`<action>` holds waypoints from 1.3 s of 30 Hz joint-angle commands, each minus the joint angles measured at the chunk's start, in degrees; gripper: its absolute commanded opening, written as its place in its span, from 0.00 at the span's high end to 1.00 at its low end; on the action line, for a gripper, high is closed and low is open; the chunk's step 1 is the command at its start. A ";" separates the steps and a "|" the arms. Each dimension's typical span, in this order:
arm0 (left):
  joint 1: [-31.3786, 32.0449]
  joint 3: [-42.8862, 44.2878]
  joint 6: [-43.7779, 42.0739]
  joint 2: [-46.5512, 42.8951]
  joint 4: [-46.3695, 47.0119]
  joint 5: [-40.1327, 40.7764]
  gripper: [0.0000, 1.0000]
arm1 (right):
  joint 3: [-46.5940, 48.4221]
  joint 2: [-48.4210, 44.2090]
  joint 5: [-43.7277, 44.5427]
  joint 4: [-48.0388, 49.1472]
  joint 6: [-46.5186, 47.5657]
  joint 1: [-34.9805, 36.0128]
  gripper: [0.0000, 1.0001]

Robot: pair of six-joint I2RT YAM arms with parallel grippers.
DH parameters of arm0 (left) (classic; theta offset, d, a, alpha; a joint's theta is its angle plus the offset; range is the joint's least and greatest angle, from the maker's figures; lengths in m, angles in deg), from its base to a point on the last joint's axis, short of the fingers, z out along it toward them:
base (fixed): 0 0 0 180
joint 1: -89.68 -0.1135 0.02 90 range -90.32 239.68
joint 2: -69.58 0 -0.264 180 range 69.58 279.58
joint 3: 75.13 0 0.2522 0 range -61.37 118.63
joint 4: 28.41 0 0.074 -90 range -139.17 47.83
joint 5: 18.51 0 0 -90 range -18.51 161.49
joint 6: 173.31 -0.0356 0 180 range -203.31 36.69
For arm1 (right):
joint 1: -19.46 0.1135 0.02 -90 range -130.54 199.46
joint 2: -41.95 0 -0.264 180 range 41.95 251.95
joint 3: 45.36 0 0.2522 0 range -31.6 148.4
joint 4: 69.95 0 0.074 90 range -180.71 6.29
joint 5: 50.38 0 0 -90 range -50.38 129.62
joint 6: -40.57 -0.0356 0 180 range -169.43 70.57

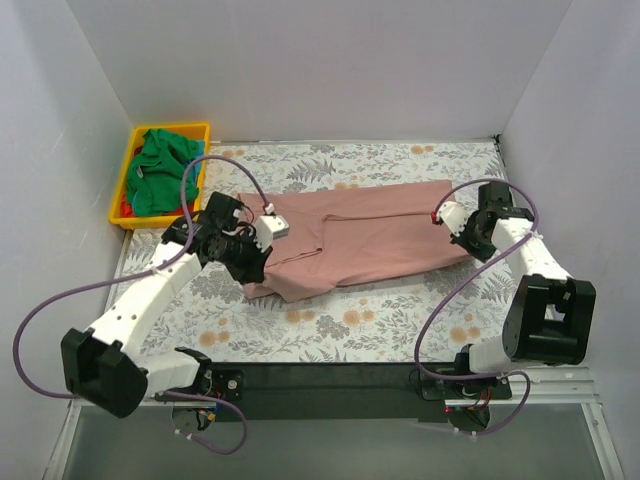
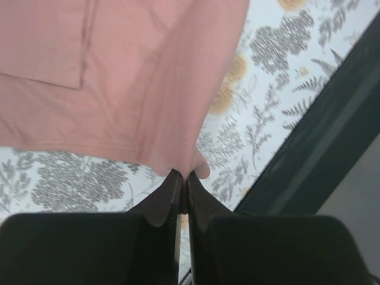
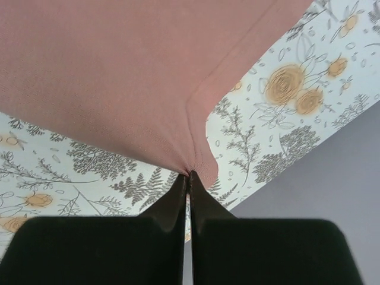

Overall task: Fold and stack the t-shirts
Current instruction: Fold the tshirt

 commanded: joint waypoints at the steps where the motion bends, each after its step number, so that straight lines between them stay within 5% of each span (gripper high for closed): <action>1: -2.14 4.30 0.12 4.95 4.56 1.34 1.00 | 5.66 3.64 -1.73 -1.30 0.81 -0.21 0.99; 20: -9.88 30.40 -2.35 36.59 12.48 3.81 1.00 | 25.08 24.73 -1.91 -2.00 -0.07 -0.21 0.99; 39: -12.61 36.74 -3.23 42.58 13.00 3.72 1.00 | 34.05 32.65 -1.65 -1.83 -0.77 0.23 0.99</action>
